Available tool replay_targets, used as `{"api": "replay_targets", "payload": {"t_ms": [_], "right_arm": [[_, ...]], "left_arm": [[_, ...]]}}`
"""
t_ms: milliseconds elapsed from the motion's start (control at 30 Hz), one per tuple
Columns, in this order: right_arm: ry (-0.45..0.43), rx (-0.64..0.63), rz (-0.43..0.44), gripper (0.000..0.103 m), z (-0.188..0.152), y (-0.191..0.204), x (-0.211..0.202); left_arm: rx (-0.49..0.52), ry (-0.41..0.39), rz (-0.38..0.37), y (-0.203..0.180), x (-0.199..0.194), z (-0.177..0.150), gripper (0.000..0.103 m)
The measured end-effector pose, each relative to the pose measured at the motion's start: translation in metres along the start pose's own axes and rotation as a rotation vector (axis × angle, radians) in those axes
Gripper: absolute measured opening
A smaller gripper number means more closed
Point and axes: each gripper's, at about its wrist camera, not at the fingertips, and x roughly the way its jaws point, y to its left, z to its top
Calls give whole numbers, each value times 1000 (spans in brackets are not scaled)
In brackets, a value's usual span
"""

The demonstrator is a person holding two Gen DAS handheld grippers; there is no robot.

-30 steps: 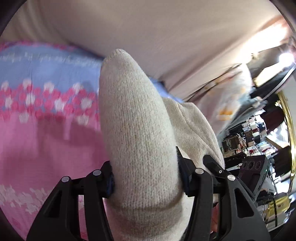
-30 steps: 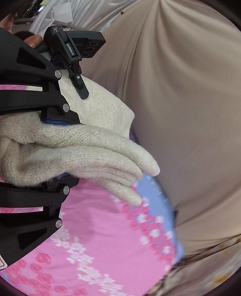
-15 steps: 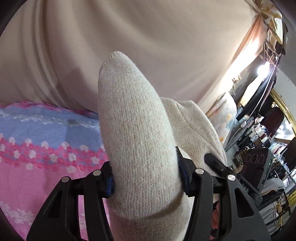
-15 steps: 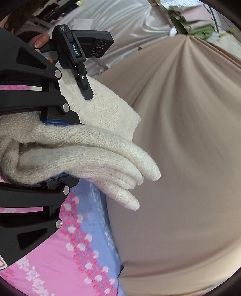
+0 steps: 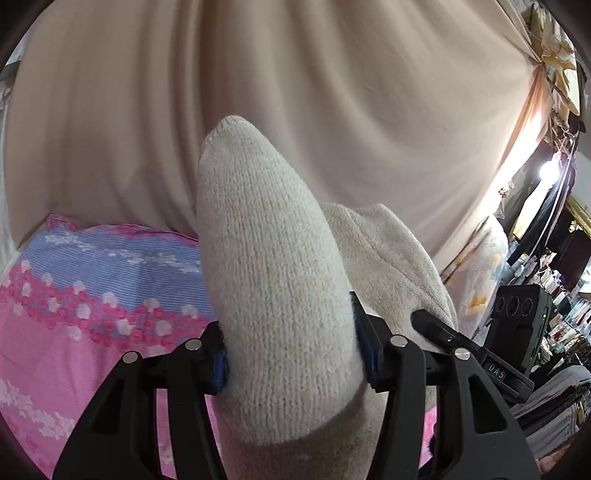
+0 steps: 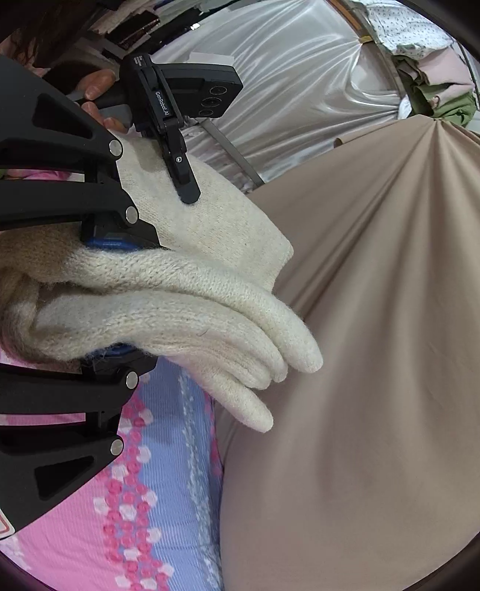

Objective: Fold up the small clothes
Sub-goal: 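Lower the folded sweater onto the bedspread with both grippers and release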

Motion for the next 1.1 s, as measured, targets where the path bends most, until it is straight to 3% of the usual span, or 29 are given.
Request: {"api": "replay_targets", "payload": {"t_ms": [300,500,600,667,700,733,767,833,933,1033,1100], "right_arm": [[60,-9,-47,37,-33,9,69],[172,88,-156,47,-94,-45,142],[326,122,-342,47,-144,-91,182],[391,150,-435,44,-167,-108,179],[373,165,-429,44,-171,-108,167],[343,160,-431,44,-171,-102,152],[316,140,-431,44,-168,-92,140],[283,105,-358,31,-157,-69,129],[309,54,-268,24,-150,-44,144],[419,8,-281,14,-166,-49,183],[507,31,-347,7,-188,-74,205]], "left_arm": [[-52,25,17,76,14,-16,52],[-112,97,59,137,78,-55,57],[-177,166,204,190,132,-104,62],[-207,299,411,223,155,-146,58],[-222,296,394,226,151,-154,59],[-249,237,360,226,132,-159,59],[-250,202,373,222,117,-159,59],[-229,151,367,205,90,-153,59],[-191,83,329,174,72,-139,66],[-166,131,300,154,91,-136,67],[-127,188,347,149,112,-142,67]]}}
